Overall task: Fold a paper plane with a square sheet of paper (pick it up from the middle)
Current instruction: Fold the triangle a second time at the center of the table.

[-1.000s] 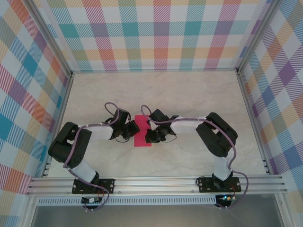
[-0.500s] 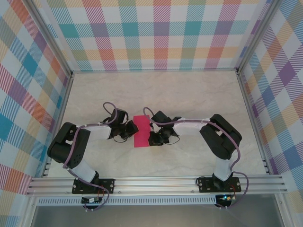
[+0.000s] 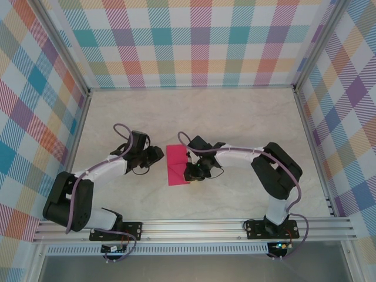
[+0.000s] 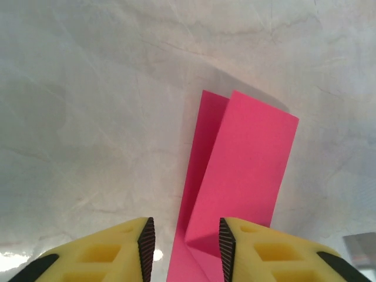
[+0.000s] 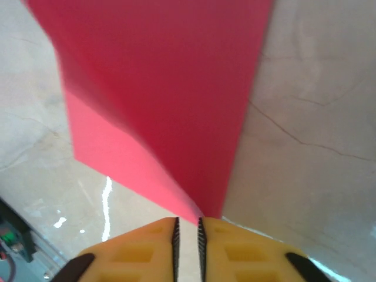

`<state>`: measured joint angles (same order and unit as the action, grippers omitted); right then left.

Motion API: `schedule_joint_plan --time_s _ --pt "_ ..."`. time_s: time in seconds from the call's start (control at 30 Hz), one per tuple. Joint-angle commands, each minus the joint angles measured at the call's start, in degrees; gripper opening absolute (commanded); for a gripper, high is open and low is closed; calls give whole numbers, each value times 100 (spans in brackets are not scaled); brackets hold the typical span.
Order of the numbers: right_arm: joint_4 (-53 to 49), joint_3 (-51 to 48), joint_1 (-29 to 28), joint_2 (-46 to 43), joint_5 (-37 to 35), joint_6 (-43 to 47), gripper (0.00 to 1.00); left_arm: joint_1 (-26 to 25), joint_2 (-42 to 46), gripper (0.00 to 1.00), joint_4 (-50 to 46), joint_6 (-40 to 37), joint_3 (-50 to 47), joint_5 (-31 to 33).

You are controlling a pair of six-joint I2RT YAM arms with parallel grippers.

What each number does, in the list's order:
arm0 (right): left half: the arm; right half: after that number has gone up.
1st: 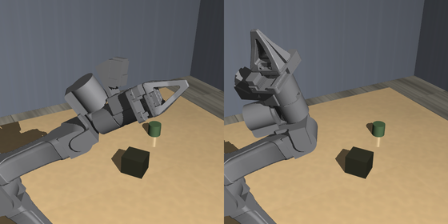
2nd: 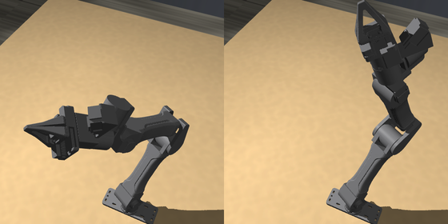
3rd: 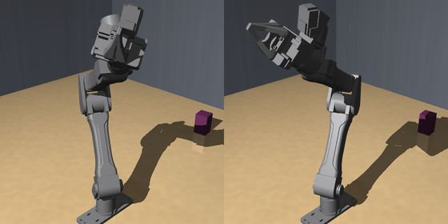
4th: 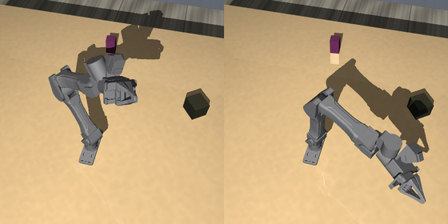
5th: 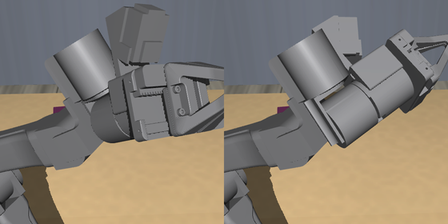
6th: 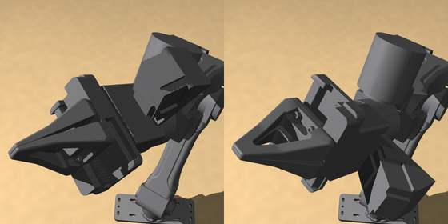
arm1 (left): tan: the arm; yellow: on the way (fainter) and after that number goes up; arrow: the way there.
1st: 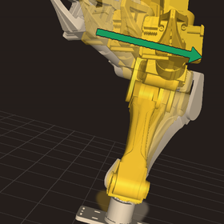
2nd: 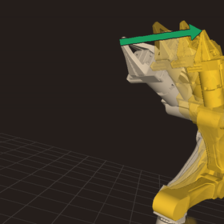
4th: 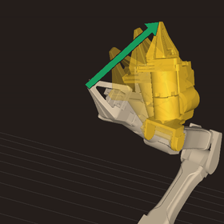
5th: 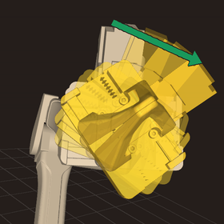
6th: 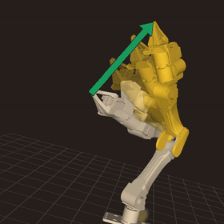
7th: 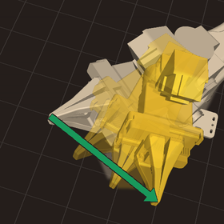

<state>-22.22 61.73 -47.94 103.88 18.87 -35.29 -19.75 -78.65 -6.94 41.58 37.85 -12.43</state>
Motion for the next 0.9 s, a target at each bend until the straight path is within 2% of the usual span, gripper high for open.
schedule_joint_plan --time_s 0.0,0.1,0.3,0.87 --pt "-41 556 29 -449 -167 81 25 -46 347 40 170 271 -347 -313" --pt "-204 871 116 -304 -472 282 31 -69 623 44 293 411 -534 -443" --pt "-312 1300 272 319 -400 529 31 -156 774 50 780 816 -905 -695" --pt "-381 1305 470 778 -626 680 30 -595 283 47 1538 1256 -1008 -884"
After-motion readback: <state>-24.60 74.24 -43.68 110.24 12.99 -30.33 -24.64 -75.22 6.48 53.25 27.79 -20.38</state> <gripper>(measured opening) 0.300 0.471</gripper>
